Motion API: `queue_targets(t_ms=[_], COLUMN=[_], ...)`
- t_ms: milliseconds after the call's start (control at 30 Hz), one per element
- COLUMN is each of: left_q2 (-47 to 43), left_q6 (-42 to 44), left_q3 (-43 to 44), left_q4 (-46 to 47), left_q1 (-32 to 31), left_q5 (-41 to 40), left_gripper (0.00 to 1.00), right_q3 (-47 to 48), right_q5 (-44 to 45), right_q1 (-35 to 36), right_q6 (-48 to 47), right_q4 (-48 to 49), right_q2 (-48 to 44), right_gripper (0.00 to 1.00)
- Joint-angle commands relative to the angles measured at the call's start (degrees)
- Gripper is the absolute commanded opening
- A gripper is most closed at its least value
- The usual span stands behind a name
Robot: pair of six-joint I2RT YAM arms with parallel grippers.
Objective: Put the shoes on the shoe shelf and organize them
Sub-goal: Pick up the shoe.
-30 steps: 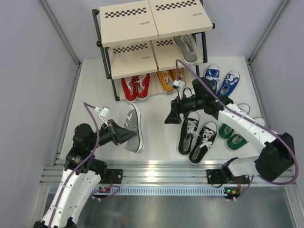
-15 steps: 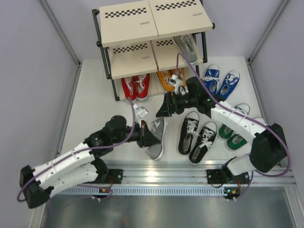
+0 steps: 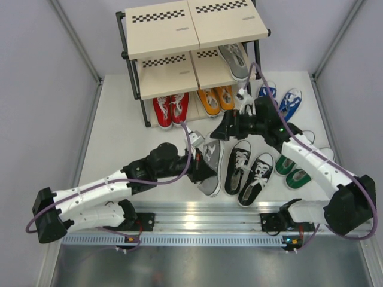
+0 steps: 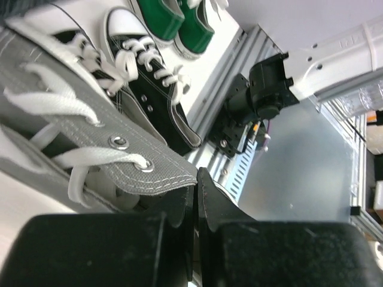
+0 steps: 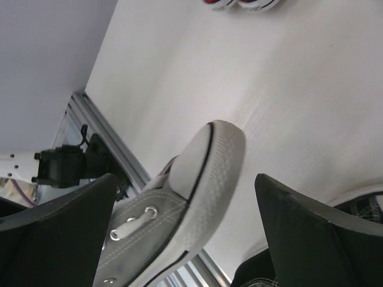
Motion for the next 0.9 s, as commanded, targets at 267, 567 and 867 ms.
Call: queue_targets(t_ms=[267,567,867], left_q2=[-1.82,0.21,-0.5], left_q6=[3.59,4.3,2.55], left_q3=[3.31,4.89,1.03], left_q4=[14.18,16.64,18.57], left_q1=[-1.38,-2.44,-2.53], left_q5=[-4.57,-5.1,-8.87], left_gripper=[0.0,0.0,0.0], right_q3=[-2.48,-1.24,-4.05], right_q5=[-8.03,-11.9,-15.51], right_q1=[-5.9,-1.59,-2.55], right_q6=[7.79,12.81,9.83], right_q4=[0.44,1.22,8.69], right_q2=[-3.23,-1.56,-4.36], right_gripper=[0.98,0.91,0.14])
